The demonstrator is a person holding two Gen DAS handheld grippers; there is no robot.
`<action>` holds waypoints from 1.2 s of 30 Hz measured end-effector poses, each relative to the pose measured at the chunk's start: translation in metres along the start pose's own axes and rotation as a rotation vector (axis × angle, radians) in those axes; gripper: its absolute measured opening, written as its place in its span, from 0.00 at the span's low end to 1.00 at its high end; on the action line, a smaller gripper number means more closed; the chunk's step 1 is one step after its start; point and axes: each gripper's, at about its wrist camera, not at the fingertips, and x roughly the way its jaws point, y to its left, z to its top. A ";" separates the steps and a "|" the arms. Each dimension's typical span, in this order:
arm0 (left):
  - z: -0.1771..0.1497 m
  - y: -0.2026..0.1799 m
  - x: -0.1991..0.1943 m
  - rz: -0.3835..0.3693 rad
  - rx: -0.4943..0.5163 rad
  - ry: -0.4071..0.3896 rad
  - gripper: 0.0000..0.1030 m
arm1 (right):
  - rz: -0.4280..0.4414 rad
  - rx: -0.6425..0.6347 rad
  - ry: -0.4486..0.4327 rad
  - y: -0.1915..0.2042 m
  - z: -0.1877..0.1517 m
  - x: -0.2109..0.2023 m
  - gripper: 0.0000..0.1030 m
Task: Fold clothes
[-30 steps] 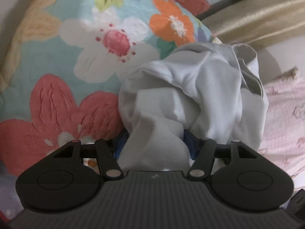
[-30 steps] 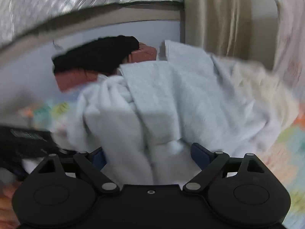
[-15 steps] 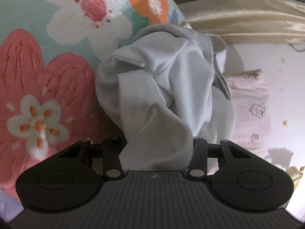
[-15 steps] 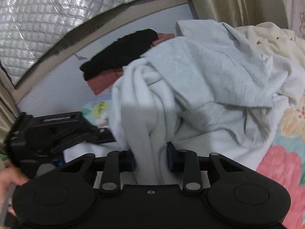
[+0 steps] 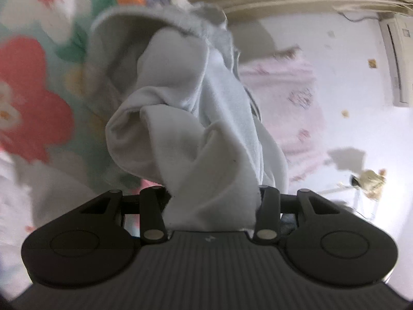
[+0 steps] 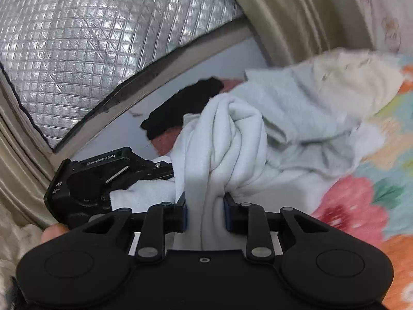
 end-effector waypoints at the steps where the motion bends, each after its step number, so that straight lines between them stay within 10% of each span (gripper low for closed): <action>1: -0.002 -0.001 0.004 0.003 -0.001 0.016 0.39 | -0.022 -0.002 -0.008 -0.001 -0.001 -0.005 0.30; 20: -0.075 -0.080 0.048 -0.059 0.188 0.220 0.39 | -0.213 -0.023 -0.182 0.012 -0.030 -0.107 0.28; 36: -0.168 -0.103 0.129 0.133 0.437 0.430 0.39 | -0.381 0.138 -0.151 -0.033 -0.110 -0.181 0.19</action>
